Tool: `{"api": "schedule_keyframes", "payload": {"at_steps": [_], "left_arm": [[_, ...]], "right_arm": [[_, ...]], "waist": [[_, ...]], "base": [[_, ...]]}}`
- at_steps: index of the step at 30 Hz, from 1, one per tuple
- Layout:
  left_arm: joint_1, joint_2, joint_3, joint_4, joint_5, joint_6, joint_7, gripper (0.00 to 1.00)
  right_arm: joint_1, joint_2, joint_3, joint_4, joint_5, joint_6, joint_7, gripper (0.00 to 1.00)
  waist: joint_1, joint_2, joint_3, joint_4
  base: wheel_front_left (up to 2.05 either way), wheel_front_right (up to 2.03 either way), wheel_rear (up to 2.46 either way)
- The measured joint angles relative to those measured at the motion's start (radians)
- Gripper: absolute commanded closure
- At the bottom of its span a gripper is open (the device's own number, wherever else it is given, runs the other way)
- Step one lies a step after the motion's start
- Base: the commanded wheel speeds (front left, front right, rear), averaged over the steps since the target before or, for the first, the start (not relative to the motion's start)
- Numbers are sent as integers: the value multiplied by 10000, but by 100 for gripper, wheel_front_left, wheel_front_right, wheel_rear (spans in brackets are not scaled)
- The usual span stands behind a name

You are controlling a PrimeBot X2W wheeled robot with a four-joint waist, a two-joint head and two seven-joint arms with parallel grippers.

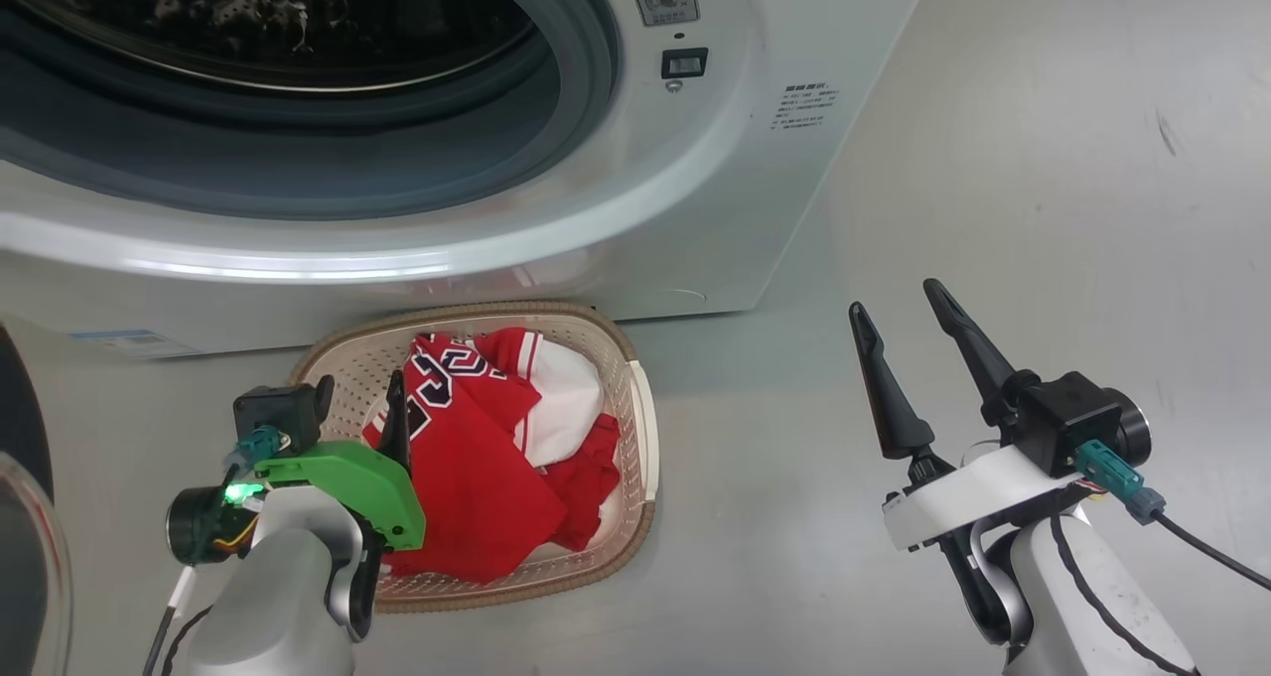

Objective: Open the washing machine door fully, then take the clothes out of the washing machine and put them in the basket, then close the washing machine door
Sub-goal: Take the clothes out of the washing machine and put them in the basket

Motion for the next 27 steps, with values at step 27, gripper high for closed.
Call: {"api": "schedule_keyframes", "payload": {"at_steps": [27], "left_arm": [[1710, 382, 316, -3488, 1189, 366, -347, 0]], "right_arm": [[1012, 44, -489, 669, 209, -378, -31, 0]], "waist": [[0, 0, -2383, 225]], "base": [[0, 0, 0]]}}
